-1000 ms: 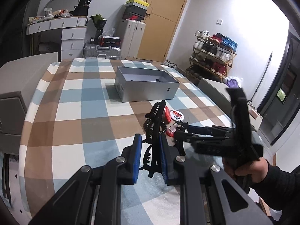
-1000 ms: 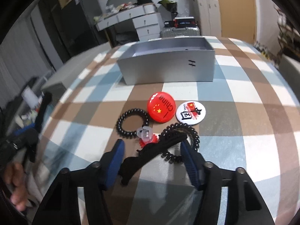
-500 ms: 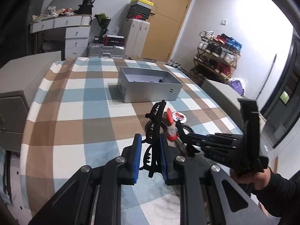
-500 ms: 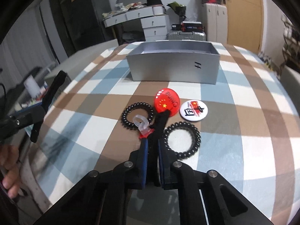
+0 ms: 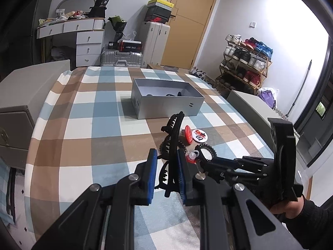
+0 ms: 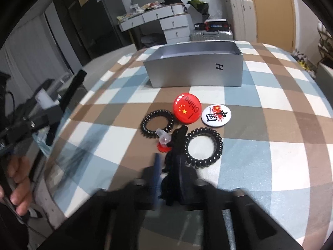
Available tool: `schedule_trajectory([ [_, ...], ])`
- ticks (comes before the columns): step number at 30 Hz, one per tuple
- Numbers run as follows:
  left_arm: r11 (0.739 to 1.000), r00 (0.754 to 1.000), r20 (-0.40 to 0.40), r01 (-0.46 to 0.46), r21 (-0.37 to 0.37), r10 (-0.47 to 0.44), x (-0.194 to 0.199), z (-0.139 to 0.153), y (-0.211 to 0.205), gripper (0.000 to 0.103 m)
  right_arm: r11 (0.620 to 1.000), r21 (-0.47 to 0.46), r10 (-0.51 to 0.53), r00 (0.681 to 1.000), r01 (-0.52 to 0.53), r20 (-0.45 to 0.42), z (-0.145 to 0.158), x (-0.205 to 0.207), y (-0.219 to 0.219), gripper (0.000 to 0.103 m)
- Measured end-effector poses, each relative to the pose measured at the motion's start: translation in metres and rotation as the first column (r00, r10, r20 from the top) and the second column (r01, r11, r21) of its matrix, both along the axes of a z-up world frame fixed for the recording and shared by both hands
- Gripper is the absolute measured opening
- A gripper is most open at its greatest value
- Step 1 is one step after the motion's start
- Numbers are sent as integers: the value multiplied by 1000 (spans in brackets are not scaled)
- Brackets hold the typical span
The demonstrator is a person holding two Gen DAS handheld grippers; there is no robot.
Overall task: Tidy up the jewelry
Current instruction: 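Grasp another long black clip with the right gripper while the left gripper holds its clip, then carry both long clips into the silver box and open both grippers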
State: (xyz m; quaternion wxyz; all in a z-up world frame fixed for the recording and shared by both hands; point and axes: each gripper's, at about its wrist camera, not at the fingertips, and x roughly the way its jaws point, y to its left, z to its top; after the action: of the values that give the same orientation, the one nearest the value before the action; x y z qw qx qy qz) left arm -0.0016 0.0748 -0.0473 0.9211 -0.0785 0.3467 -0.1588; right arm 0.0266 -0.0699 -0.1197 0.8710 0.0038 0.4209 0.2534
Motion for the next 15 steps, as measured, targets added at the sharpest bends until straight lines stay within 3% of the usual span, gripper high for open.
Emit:
schedule_trajectory([
  [5,1000,1000,0,-9,0,9,-1,2,-2,14,996,-83,28,1000,-27,7,-8,-1,12,36],
  [7,1000,1000,5,-15,1,15,-1,3,-2,14,993,-119,26,999,-22,30,-10,-3,15,22],
  [9,1000,1000,6,-20,2,20,-1,3,-2,14,990,-140,28,999,-21,46,-10,-4,16,18],
  [15,1000,1000,-2,-25,-2,25,6,5,-4,14,999,-48,14,997,-10,81,7,-8,-1,18],
])
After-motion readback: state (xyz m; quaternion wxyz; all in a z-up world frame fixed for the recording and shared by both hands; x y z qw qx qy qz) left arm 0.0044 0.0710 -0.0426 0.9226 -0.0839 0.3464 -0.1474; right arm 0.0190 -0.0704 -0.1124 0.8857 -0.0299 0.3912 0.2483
